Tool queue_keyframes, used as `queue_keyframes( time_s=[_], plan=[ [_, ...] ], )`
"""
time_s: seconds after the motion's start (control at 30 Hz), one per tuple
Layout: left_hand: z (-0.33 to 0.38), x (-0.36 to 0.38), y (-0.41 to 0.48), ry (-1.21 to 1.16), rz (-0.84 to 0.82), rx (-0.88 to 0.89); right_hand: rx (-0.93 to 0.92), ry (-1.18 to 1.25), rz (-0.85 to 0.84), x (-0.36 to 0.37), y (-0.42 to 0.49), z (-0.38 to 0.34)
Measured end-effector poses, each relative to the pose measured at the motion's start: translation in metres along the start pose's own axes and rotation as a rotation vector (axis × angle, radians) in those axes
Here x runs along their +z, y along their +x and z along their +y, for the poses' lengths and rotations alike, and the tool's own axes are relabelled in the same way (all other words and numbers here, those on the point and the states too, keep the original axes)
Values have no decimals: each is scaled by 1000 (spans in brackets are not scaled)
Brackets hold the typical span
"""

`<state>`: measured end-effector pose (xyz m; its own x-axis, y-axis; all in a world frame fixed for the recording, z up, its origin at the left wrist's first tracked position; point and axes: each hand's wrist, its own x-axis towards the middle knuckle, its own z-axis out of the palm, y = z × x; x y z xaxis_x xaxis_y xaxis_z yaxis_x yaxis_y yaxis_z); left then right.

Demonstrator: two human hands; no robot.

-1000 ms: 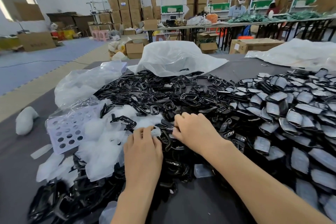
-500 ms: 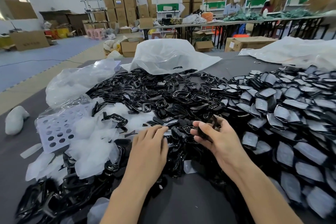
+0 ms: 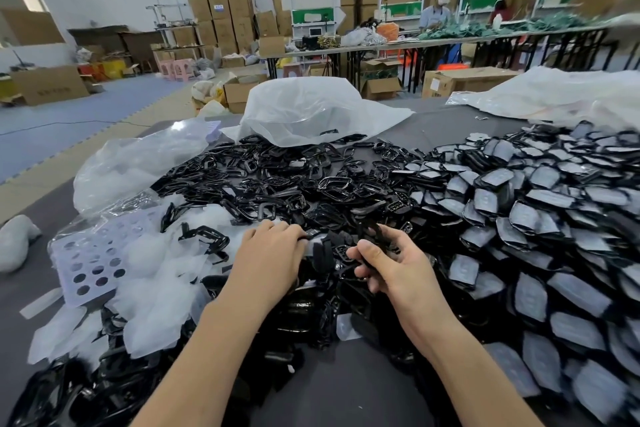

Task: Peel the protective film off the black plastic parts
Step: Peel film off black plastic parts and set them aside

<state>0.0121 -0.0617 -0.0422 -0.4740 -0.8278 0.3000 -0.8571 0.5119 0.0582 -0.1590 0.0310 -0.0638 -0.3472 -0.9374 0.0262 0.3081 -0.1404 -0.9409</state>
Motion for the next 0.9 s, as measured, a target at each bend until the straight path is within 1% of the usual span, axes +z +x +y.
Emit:
queue_keyframes(
  time_s=[0.07,0.1,0.2,0.3,0.4,0.47,0.53,0.6,0.67,0.9],
  plan=[
    [0,0,-9,-178,164,7,-21,-34,6,-2,2,2],
    [1,1,-13,-260,221,9,-23,-53,11,-3,2,3],
    [3,5,-24,-455,286,-76,-17,-94,31,-6,4,6],
    [4,6,-31,-617,272,-156,-26,-124,73,-8,4,8],
    [8,2,-39,-719,290,-166,-43,-152,96,-7,5,9],
    [15,-2,-45,-875,294,-195,-36,-151,81,-5,6,9],
    [23,-3,-49,-1070,220,-239,-22,-167,56,-3,6,9],
    [29,-5,-51,-1207,122,-264,-33,-211,35,0,4,10],
    [33,-6,-53,-1272,98,-275,-54,-267,28,2,1,10],
    [35,-3,-50,-1335,176,-346,-77,-223,-19,6,-6,4]
  ],
)
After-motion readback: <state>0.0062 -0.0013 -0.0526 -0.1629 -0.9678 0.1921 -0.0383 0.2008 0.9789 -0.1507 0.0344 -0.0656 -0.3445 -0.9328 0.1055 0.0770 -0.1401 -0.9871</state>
